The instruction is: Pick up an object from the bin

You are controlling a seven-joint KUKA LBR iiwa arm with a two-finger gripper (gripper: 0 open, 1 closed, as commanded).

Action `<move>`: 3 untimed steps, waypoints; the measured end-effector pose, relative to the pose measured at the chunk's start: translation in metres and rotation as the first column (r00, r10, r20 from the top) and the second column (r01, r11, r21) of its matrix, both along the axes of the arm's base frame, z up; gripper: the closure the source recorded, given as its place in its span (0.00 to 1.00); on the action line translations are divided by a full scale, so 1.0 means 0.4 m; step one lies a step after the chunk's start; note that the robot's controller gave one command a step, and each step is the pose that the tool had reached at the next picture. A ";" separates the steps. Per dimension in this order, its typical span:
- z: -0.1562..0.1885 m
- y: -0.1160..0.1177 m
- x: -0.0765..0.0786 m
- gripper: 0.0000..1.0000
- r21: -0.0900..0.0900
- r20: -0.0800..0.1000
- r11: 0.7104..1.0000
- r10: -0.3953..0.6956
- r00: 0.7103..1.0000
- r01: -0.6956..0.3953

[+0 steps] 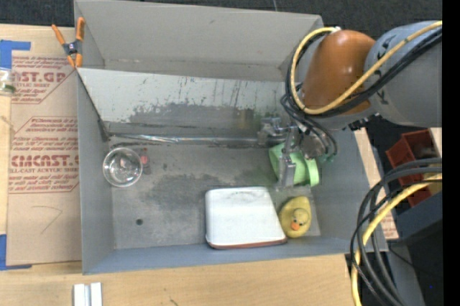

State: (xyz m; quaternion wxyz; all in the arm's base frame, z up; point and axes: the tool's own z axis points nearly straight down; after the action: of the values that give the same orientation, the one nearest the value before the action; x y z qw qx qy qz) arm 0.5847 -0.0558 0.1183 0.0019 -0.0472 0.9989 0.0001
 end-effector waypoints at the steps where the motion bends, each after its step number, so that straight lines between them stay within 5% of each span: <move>1: -0.080 -0.133 0.007 0.00 0.006 0.016 0.998 -0.059 0.998 0.059; 2: -0.086 -0.124 0.004 0.00 0.007 0.012 0.999 -0.053 0.999 0.053; 3: -0.101 -0.101 0.018 0.00 -0.005 0.025 0.973 0.229 0.973 -0.229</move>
Offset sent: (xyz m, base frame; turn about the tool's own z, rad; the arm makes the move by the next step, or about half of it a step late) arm 0.0018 -0.0541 -0.0483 -0.1600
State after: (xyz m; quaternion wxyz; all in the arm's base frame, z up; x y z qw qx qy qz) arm 0.5917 -0.0963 0.0780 0.0146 -0.1621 0.9867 -0.0012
